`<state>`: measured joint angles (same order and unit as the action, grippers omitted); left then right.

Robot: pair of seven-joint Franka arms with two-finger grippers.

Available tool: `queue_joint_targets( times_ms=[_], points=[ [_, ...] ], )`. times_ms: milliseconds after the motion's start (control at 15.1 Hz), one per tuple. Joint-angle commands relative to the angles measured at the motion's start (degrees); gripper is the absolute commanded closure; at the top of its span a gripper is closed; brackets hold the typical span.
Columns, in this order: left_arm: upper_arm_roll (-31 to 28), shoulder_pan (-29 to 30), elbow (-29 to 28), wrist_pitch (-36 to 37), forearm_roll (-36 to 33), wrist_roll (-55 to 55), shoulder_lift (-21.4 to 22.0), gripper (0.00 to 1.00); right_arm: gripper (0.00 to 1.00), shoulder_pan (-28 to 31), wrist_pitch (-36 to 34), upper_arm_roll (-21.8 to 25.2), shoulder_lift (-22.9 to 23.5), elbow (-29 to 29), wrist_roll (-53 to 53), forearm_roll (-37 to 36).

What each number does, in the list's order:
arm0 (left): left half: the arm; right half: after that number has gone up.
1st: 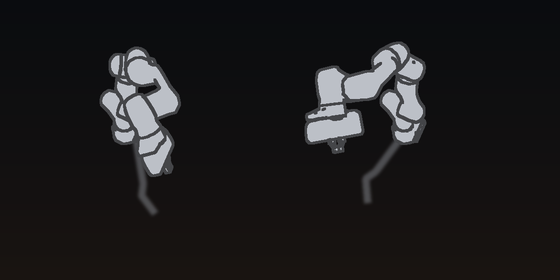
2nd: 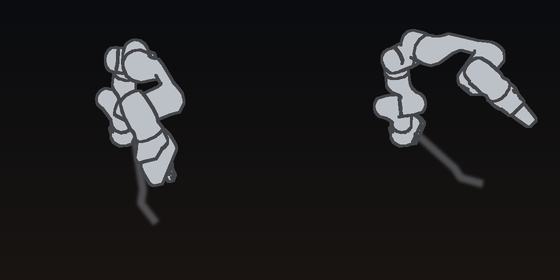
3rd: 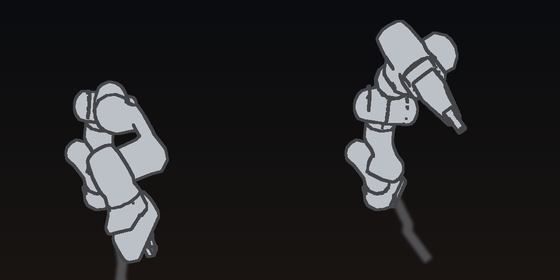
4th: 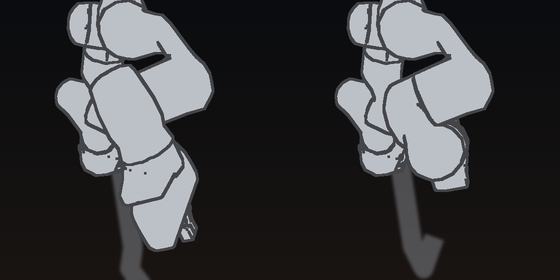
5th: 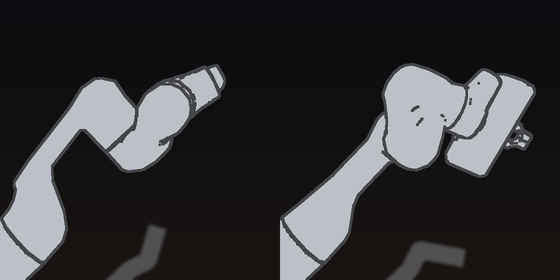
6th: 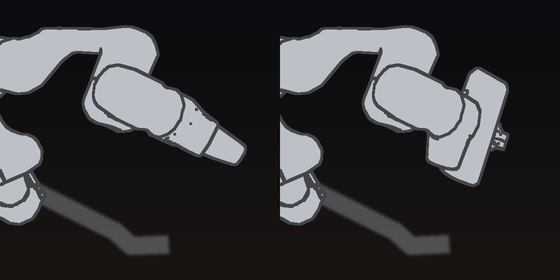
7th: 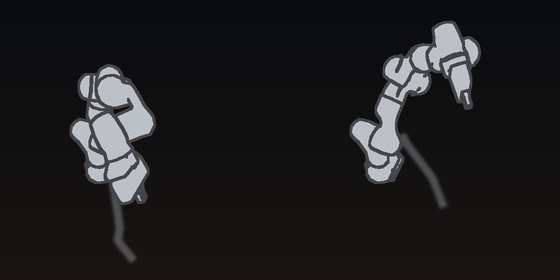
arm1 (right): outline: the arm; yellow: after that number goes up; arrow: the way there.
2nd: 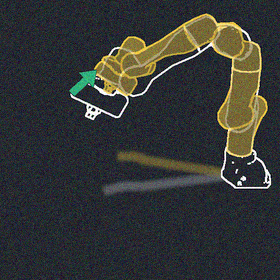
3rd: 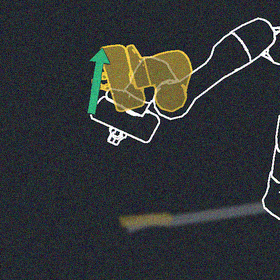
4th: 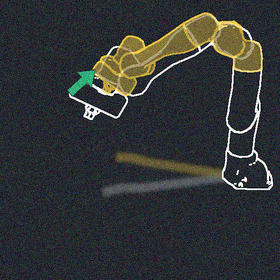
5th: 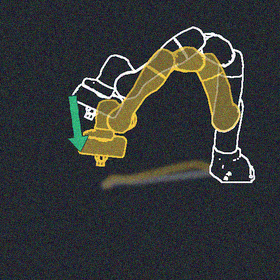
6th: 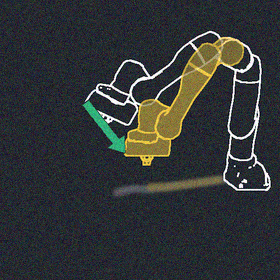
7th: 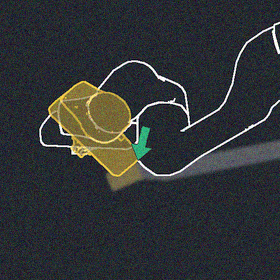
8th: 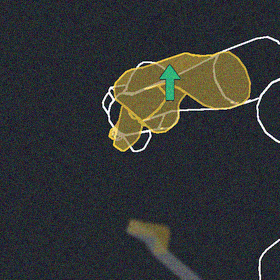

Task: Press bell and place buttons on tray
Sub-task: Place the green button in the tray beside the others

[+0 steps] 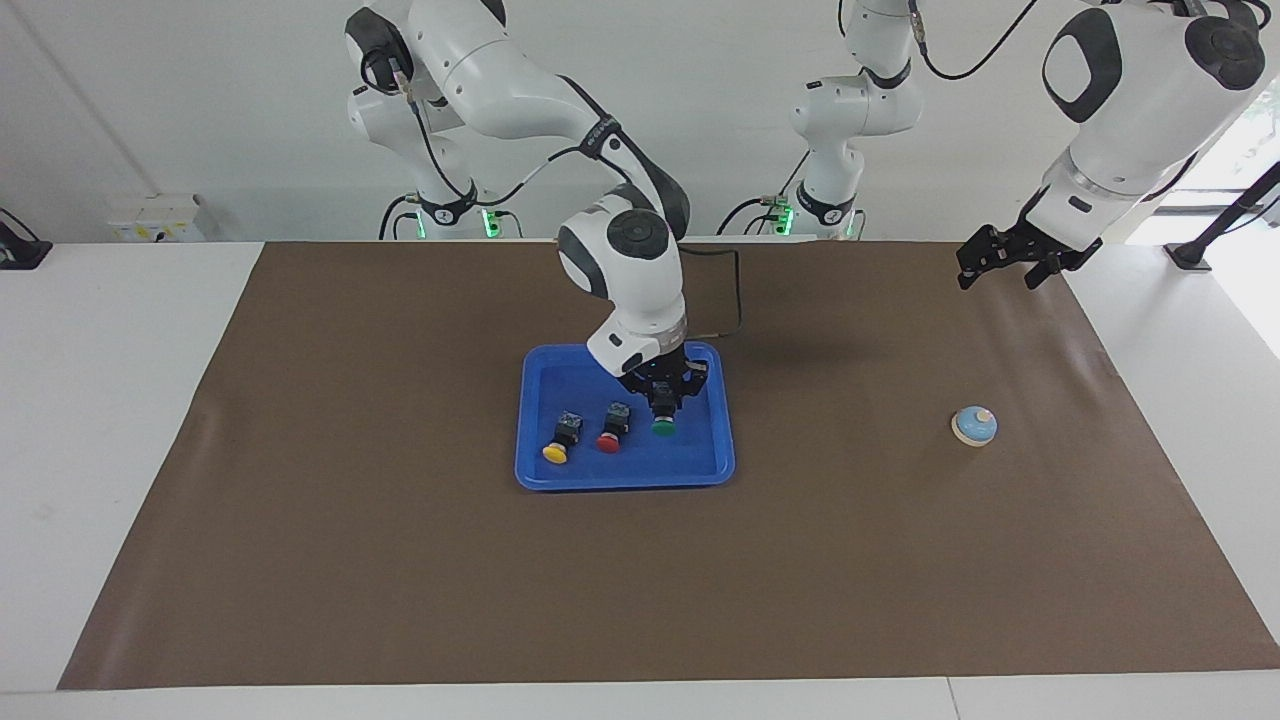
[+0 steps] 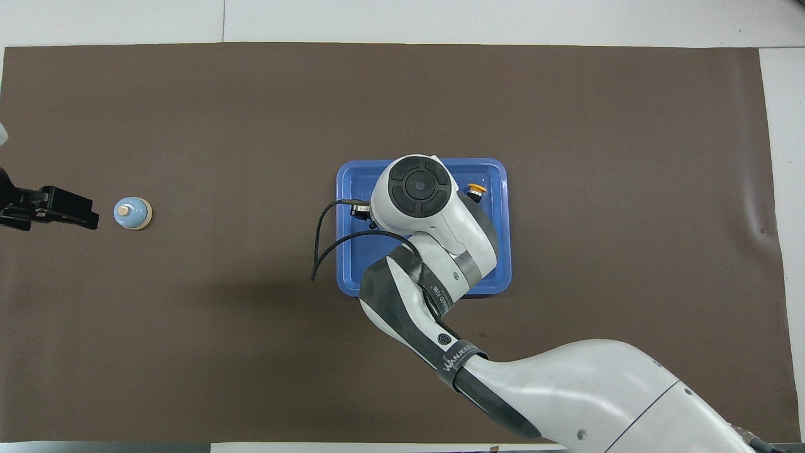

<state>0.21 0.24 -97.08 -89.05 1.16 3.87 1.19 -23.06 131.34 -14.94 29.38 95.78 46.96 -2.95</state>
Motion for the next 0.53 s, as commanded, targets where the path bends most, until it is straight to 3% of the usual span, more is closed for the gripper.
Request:
queue_joint_targets(
  times_ms=[0,199,331,464],
  points=[
    [-0.30,-0.24,-0.83,-0.16,-0.02,-0.53,0.92,0.00,1.00,-0.06,4.44,0.26,-1.25,4.93,0.15,-0.39],
    [-0.30,-0.24,-0.83,-0.16,-0.02,-0.53,0.92,0.00,1.00,-0.23,4.80,0.09,-1.78,6.35,0.85,-0.31],
    [-0.30,-0.24,-0.83,-0.16,-0.02,-0.53,0.92,0.00,0.00,-0.23,4.45,0.09,-1.87,6.18,1.99,-0.31],
    [-0.38,-0.24,-0.83,-0.16,-0.02,-0.53,0.92,0.00,0.00,-0.23,2.26,0.09,-1.87,4.16,4.96,0.04]
  ],
)
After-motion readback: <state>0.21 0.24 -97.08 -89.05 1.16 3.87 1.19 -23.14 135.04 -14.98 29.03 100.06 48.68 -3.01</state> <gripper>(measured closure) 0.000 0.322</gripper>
